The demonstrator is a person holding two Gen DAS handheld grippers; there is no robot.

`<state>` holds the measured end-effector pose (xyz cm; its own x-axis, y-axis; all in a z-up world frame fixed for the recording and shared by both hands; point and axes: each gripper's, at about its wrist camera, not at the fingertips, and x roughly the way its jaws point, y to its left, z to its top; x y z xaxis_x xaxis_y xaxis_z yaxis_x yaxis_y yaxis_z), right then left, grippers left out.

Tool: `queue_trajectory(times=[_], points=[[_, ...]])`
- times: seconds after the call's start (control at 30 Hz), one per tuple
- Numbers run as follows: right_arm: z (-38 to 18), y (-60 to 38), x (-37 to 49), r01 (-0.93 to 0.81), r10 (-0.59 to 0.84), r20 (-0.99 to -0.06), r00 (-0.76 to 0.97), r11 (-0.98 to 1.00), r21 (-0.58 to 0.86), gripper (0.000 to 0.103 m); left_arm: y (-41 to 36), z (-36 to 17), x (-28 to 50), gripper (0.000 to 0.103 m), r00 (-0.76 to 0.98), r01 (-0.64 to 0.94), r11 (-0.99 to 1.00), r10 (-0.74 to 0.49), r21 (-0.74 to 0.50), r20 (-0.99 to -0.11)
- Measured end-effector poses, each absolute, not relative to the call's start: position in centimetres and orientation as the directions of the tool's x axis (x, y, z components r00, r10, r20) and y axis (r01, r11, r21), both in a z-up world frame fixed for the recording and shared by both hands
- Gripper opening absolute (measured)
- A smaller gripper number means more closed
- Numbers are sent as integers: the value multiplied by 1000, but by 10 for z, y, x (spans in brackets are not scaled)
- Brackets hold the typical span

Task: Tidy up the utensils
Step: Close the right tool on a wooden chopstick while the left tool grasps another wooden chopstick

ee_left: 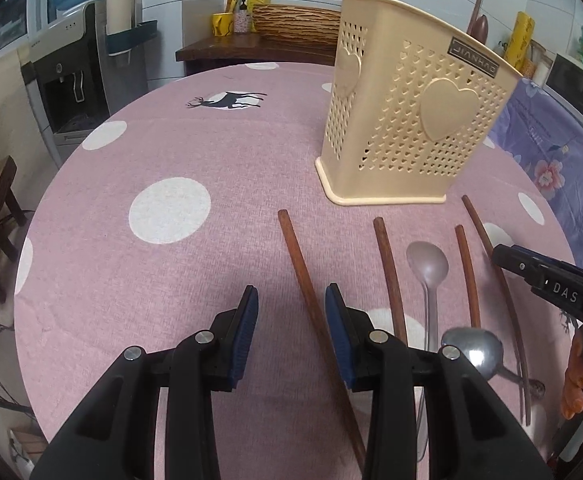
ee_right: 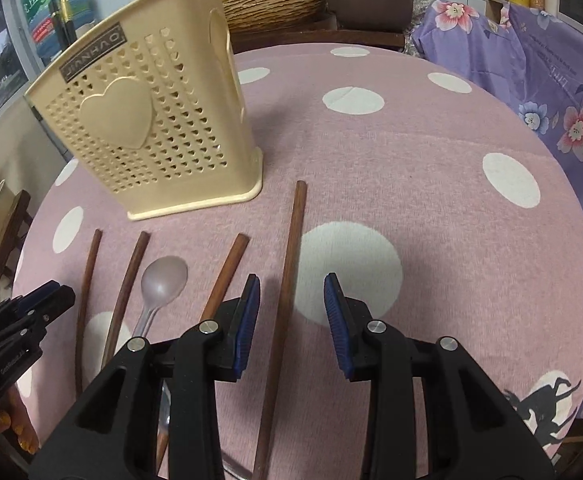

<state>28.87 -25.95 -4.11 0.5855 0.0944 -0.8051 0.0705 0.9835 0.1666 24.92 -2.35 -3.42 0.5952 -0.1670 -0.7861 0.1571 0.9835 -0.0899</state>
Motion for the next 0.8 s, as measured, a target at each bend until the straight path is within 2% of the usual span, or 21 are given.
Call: queue_trajectory(times=[0.1, 0.23, 0.43, 0.6, 0.8], points=[[-41, -256, 296, 73, 77, -811, 580, 987, 146, 31, -29, -38, 256, 36, 589, 143, 987, -147, -76, -795], [-46, -253, 305, 75, 76, -826, 559, 987, 142, 21, -35, -45, 259, 35, 608, 127, 991, -102, -31, -787], [-49, -252, 317, 79, 65, -825, 562, 988, 132, 17, -37, -45, 270, 30, 596, 131, 991, -98, -24, -797], [-50, -252, 331, 77, 65, -823, 564, 988, 131, 9, -40, -44, 280, 16, 584, 137, 990, -93, -15, -806], [-50, -255, 338, 66, 84, -816, 572, 987, 148, 8, -40, -44, 283, 10, 583, 131, 991, -98, -26, -807]])
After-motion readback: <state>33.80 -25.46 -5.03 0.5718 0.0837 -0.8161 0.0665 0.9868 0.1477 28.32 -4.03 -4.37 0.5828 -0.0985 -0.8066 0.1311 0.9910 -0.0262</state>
